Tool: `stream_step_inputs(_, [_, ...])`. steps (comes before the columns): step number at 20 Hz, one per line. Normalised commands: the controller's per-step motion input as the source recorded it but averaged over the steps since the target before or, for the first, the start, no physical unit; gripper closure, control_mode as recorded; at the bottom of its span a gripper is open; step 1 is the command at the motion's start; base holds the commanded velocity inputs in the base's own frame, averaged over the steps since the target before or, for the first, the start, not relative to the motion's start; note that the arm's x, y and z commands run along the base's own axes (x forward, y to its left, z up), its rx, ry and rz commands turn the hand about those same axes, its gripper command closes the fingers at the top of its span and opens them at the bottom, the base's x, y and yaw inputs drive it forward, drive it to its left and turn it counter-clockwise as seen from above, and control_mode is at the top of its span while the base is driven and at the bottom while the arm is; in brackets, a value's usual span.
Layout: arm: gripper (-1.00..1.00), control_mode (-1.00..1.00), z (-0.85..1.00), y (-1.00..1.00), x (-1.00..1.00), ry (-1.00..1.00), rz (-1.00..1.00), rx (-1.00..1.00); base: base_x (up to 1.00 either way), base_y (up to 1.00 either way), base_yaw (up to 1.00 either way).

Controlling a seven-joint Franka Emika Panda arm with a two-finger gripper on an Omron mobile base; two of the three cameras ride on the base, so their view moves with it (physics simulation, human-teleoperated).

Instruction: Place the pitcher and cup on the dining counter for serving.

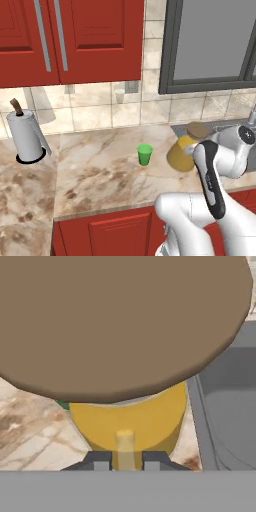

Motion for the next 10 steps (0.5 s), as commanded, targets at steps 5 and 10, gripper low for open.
stream_step_inputs(5, [1.00, -1.00, 0.56, 0.00, -0.17, -0.32, -0.02, 0.00, 0.00, 0.00, 0.00])
stream_step_inputs(10, [1.00, -1.00, 0.87, 0.00, -0.12, -0.20, -0.01, 0.00, 0.00, 0.00, 0.00])
